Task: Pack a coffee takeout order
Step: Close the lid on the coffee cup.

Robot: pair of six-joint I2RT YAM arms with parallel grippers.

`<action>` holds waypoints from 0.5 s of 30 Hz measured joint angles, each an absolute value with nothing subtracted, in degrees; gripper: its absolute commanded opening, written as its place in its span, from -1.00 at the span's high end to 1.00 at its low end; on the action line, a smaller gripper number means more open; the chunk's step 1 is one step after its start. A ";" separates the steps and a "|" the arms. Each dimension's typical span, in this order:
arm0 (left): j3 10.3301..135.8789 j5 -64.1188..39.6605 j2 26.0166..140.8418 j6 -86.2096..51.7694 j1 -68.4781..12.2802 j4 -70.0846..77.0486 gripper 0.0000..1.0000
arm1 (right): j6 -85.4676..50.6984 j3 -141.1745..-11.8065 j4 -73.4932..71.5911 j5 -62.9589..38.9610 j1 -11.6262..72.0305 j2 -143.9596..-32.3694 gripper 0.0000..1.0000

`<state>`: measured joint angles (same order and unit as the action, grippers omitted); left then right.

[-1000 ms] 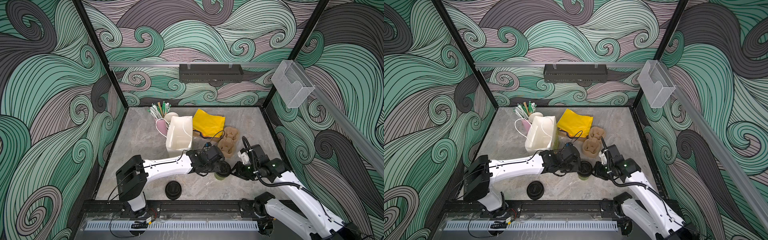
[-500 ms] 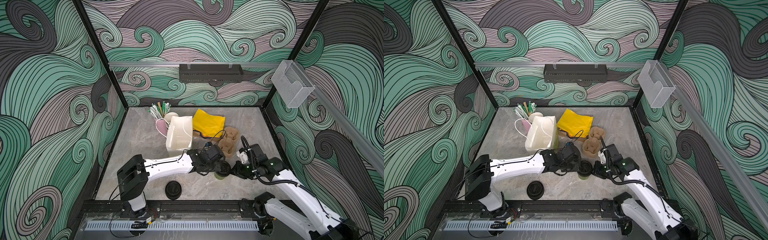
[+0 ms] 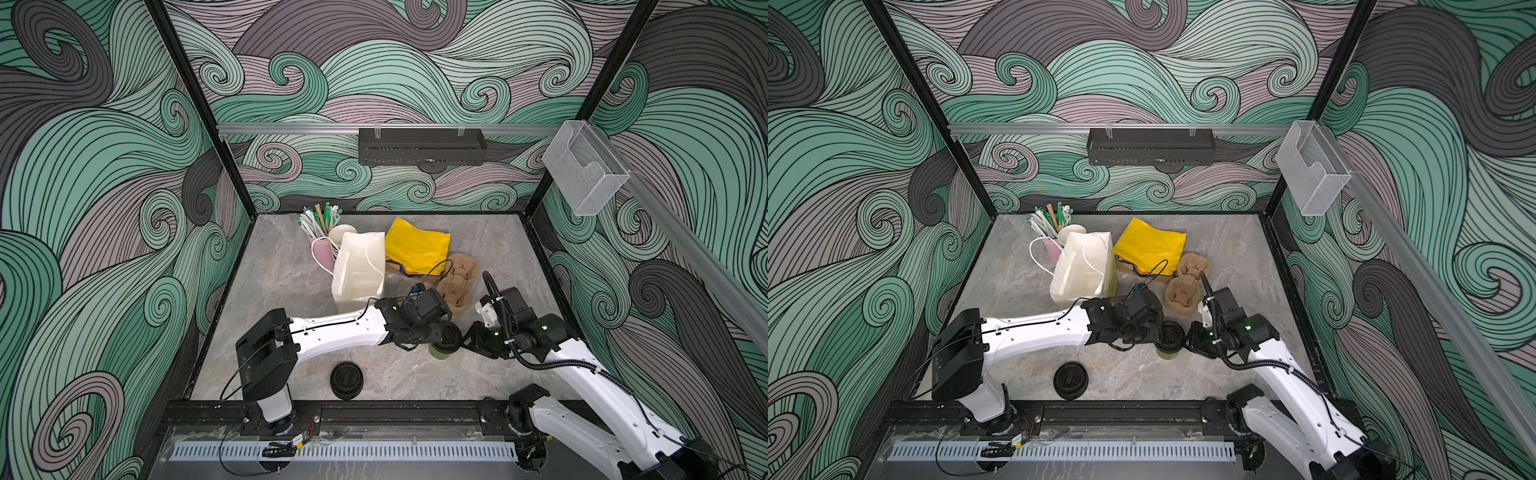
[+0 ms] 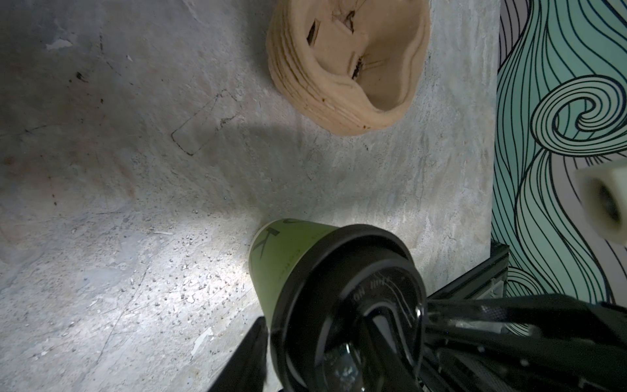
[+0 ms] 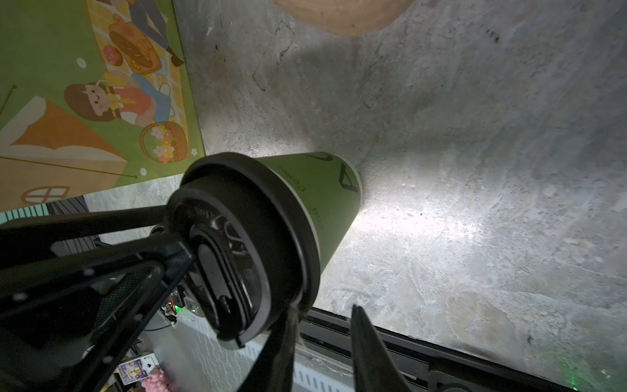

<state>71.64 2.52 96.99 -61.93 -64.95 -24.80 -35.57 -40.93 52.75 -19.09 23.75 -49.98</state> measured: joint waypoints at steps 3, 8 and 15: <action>71.79 2.52 97.06 -61.93 -64.95 -24.88 0.14 | -35.59 -43.40 53.80 -16.40 23.70 -48.75 0.43; 71.79 2.52 97.06 -61.91 -64.93 -24.88 0.14 | -36.14 -45.17 53.06 -12.56 23.55 -49.15 0.52; 71.79 2.52 97.06 -61.93 -64.95 -24.88 0.15 | -38.19 -44.71 47.75 -14.46 23.51 -53.91 0.60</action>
